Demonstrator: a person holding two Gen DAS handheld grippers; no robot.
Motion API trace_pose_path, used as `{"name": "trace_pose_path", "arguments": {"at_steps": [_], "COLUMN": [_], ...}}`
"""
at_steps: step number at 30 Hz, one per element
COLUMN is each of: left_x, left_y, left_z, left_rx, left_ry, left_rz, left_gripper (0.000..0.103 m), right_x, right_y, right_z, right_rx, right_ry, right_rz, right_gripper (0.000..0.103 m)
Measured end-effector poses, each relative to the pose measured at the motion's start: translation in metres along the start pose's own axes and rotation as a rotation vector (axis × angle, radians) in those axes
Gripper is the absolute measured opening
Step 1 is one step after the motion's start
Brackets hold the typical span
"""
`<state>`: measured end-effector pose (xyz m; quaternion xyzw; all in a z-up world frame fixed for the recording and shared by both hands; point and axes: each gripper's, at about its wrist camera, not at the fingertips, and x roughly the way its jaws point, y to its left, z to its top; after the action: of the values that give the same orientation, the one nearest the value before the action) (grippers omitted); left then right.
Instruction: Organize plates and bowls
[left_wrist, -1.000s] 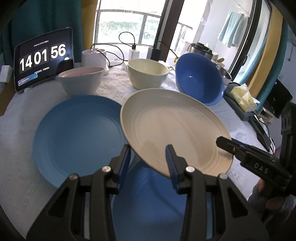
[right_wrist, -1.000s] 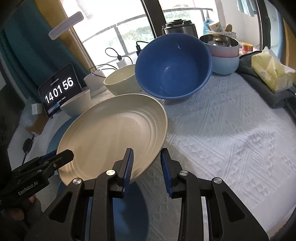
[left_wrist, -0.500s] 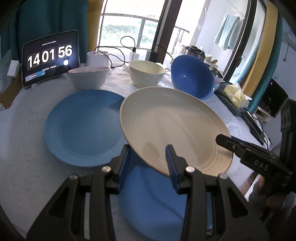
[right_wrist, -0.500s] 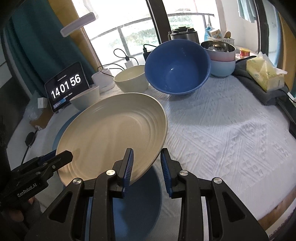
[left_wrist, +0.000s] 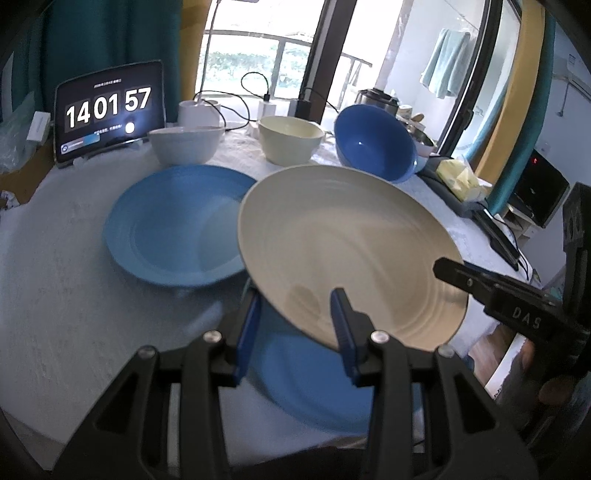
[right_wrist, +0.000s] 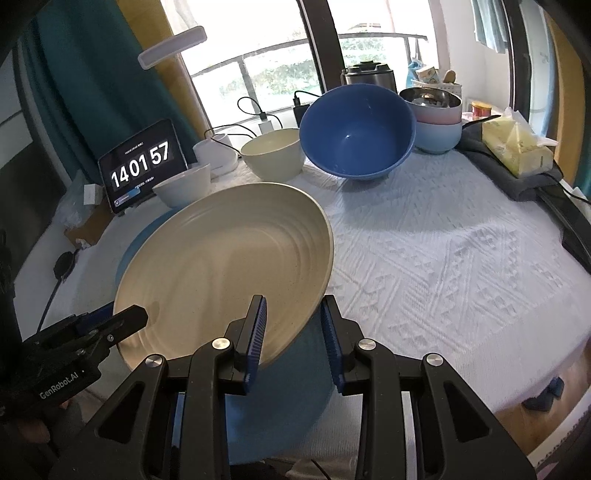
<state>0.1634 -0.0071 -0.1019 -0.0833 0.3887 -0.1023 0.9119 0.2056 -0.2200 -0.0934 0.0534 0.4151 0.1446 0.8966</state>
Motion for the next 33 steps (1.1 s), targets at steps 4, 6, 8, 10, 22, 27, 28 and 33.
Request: {"name": "trace_pose_path", "arguments": {"at_steps": [4,6,8,10,22,27,28,33], "left_x": [-0.007,-0.007,-0.010,-0.013,-0.018,-0.012,-0.011,-0.009], "left_y": [0.001,0.001,0.000,0.000,-0.001,-0.004,-0.004,-0.004], "left_z": [-0.011,-0.011,-0.017,-0.023,-0.049,-0.050,-0.049,-0.048], "left_rx": [-0.001,0.001,0.003,0.005,0.008,0.010,0.015,0.026], "left_ry": [0.001,0.001,0.003,0.005,0.059,0.097,0.096,0.095], "left_rz": [-0.002,-0.001,0.000,-0.001,0.008,0.020,0.026,0.077], "left_gripper": [0.040,0.040,0.040,0.040,0.040,0.041,0.042,0.046], "right_x": [-0.006,-0.008,-0.010,-0.013,-0.020,-0.017,-0.016,-0.017], "right_y": [0.004,0.005,0.007,0.007,0.012,0.011,0.011,0.004], "right_z": [-0.009,-0.014,-0.019,-0.024,-0.048,-0.051,-0.051,-0.049], "right_rx": [-0.006,-0.006,-0.006,-0.006,-0.005,0.001,0.003,0.018], "right_ry": [0.001,0.002,0.005,0.007,0.030,0.044,0.045,0.034], "right_rz": [-0.005,-0.007,-0.008,-0.009,-0.014,-0.023,-0.029,-0.041], "right_gripper": [0.033,0.033,0.033,0.033,0.033,0.033,0.033,0.033]}}
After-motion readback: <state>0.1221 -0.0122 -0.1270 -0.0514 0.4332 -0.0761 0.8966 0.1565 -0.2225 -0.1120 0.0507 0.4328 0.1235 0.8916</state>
